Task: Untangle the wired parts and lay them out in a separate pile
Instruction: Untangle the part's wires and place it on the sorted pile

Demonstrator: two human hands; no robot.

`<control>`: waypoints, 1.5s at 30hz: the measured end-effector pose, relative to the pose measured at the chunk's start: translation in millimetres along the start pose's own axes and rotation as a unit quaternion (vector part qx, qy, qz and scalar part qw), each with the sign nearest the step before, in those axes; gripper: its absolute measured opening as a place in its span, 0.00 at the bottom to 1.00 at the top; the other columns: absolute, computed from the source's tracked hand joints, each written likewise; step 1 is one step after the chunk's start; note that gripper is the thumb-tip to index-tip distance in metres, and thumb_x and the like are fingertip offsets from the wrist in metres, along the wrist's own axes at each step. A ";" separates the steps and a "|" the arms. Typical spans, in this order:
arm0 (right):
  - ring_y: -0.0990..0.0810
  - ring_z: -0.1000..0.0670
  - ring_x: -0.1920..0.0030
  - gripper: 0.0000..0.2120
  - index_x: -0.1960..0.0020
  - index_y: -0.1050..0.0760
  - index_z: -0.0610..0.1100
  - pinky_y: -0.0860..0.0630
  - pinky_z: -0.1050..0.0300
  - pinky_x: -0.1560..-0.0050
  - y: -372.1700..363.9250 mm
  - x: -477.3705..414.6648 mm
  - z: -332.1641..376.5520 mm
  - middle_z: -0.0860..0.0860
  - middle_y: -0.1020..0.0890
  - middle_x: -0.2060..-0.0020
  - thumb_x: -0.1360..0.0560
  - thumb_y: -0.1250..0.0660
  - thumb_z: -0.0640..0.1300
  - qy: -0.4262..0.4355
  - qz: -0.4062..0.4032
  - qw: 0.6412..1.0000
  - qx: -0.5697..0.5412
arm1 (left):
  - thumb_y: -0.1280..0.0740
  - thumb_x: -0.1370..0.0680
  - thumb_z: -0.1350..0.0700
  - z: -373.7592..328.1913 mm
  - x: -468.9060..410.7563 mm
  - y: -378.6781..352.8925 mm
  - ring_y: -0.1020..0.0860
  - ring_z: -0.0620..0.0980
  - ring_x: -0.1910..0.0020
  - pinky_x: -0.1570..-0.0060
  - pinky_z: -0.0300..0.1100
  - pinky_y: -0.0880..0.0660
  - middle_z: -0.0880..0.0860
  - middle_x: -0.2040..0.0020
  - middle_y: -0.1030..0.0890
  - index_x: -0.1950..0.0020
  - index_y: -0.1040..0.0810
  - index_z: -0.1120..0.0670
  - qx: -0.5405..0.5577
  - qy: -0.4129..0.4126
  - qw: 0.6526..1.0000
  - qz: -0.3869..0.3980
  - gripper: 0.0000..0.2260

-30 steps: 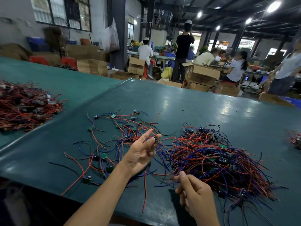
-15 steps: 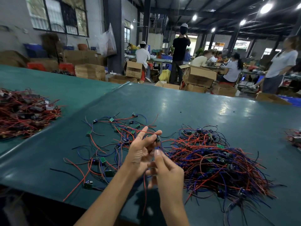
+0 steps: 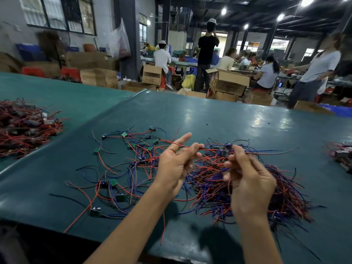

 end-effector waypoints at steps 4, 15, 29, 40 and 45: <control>0.18 0.55 0.69 0.04 0.52 0.18 0.37 0.26 0.65 0.74 43.9 -35.5 4.4 0.49 0.17 0.68 0.25 0.28 0.37 -0.091 -0.029 0.995 0.005 | 0.25 0.27 0.65 15.7 -9.7 -5.1 0.17 0.47 0.64 0.72 0.34 0.27 0.57 0.58 0.14 0.29 0.28 0.52 -0.018 -0.010 0.998 -0.062 0.28; 0.16 0.52 0.72 0.04 0.56 0.26 0.33 0.20 0.64 0.70 130.1 -99.9 -2.6 0.42 0.17 0.70 0.23 0.35 0.29 -0.189 -0.132 0.972 0.037 | 0.26 0.26 0.69 81.4 -19.2 -9.0 0.16 0.51 0.64 0.65 0.40 0.19 0.61 0.57 0.16 0.39 0.24 0.63 -0.105 0.113 0.979 -0.131 0.17; 0.19 0.48 0.64 0.10 0.49 0.26 0.53 0.23 0.58 0.62 45.2 16.8 22.9 0.49 0.19 0.57 0.22 0.29 0.39 0.277 -0.007 0.913 0.301 | 0.33 0.20 0.46 -25.1 -12.3 44.8 0.20 0.48 0.52 0.47 0.46 0.24 0.44 0.58 0.20 0.36 0.25 0.48 -0.638 -0.030 0.766 -0.075 0.14; 0.23 0.51 0.54 0.05 0.52 0.19 0.41 0.29 0.63 0.52 -26.3 41.5 -118.4 0.51 0.21 0.56 0.26 0.32 0.35 0.139 0.324 0.770 0.532 | 0.28 0.23 0.45 -72.1 -59.9 153.4 0.17 0.56 0.54 0.53 0.46 0.21 0.58 0.56 0.15 0.55 0.15 0.59 -0.795 0.109 0.592 -0.073 0.17; 0.25 0.52 0.58 0.04 0.54 0.20 0.42 0.30 0.60 0.57 -21.0 47.4 -119.8 0.52 0.22 0.58 0.27 0.32 0.37 0.164 0.322 0.763 0.536 | 0.25 0.25 0.48 -71.5 -63.1 152.5 0.17 0.56 0.57 0.57 0.46 0.20 0.59 0.59 0.15 0.56 0.15 0.62 -0.786 0.087 0.605 -0.094 0.15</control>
Point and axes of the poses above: each hand's wrist, its own x-axis away from the middle knuckle, its own y-axis out of the back of the hand, z = x × y, the point moved 7 cm from there along -x, towards the middle knuckle
